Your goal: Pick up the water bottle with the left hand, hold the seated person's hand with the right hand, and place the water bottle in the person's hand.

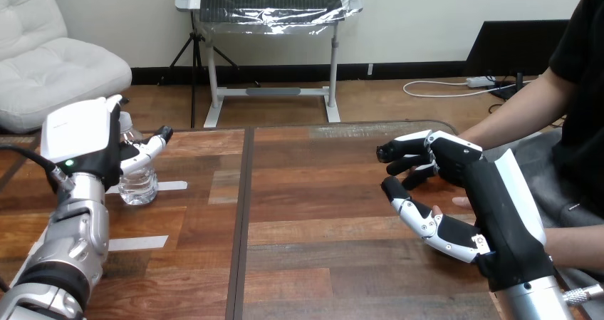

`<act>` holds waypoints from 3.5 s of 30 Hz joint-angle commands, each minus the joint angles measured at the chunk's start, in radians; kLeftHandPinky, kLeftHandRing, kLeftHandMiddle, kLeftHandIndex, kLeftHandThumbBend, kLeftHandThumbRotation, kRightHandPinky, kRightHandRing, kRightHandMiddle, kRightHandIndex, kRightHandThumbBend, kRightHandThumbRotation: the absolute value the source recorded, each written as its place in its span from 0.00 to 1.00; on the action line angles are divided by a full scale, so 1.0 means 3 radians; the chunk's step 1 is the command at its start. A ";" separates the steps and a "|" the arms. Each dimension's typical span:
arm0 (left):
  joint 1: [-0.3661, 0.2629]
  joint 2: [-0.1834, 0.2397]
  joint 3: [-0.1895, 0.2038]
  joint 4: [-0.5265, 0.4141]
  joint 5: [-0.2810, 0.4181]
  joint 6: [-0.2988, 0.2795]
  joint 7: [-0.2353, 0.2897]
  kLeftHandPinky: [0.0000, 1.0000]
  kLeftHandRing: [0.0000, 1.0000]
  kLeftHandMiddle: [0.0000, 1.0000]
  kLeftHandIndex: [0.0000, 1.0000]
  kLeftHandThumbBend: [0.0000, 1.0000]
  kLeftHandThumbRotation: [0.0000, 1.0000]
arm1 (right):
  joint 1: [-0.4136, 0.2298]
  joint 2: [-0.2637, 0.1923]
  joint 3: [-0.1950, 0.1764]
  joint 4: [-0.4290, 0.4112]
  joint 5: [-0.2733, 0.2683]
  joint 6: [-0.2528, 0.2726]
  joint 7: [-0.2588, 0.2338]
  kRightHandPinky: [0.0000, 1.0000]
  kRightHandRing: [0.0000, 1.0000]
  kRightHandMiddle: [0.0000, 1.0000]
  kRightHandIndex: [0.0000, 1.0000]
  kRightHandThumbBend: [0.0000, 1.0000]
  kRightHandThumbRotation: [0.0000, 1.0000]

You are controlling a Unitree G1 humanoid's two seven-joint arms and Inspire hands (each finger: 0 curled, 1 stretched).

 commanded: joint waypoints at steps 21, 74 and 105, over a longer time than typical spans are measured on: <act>-0.0210 -0.0062 -0.0068 0.0020 -0.0017 -0.0060 -0.0032 0.85 0.89 0.91 0.89 0.58 1.00 | -0.0140 -0.0047 -0.0076 -0.0194 -0.0004 -0.0042 -0.0038 0.45 0.56 0.63 0.59 0.41 0.00; -0.0083 -0.0057 -0.0091 -0.0016 0.0022 -0.0104 0.0367 0.92 0.95 0.96 0.92 0.58 0.99 | -0.0140 -0.0062 -0.0093 -0.0191 -0.0050 -0.0058 0.0001 0.52 0.62 0.62 0.58 0.40 0.00; -0.0349 -0.0073 -0.0237 0.0084 0.0087 0.0227 0.0005 0.95 0.97 0.96 0.93 0.57 1.00 | -0.0127 -0.0064 -0.0090 -0.0188 -0.0041 -0.0082 0.0033 0.52 0.62 0.63 0.58 0.40 0.00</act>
